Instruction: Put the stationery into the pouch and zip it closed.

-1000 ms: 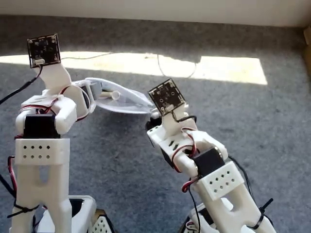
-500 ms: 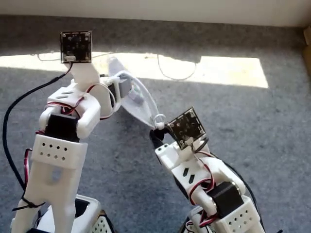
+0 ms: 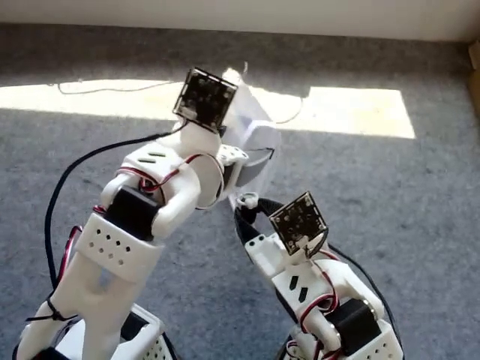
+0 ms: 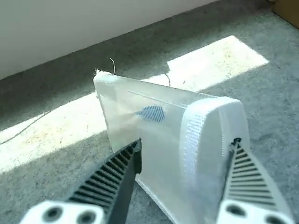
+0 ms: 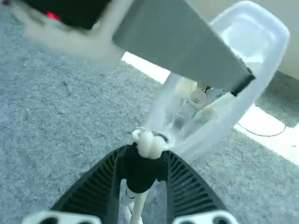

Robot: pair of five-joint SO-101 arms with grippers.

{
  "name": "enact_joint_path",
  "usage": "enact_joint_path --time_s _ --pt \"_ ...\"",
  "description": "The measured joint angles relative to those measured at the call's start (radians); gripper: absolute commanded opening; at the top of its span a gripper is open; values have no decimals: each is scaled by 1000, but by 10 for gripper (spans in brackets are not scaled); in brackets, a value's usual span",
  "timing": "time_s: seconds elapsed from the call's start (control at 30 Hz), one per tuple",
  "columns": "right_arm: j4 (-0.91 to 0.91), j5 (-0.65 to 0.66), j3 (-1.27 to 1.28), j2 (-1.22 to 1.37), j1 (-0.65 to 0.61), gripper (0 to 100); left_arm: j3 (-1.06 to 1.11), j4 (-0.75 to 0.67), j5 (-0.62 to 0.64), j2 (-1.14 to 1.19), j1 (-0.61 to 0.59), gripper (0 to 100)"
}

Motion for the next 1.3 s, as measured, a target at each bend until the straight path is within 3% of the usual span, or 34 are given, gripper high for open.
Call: enact_joint_path --time_s 0.17,0.73,0.97,1.3 --pt "0 0 8 -31 0 6 0 0 -51 0 58 288" --pt "0 -28 9 -51 52 6 0 18 -86 -87 57 284" --pt "0 -38 9 -55 89 6 0 112 -123 -215 -35 284" --pt "9 -38 8 -61 157 6 3 324 -448 -226 -64 284"
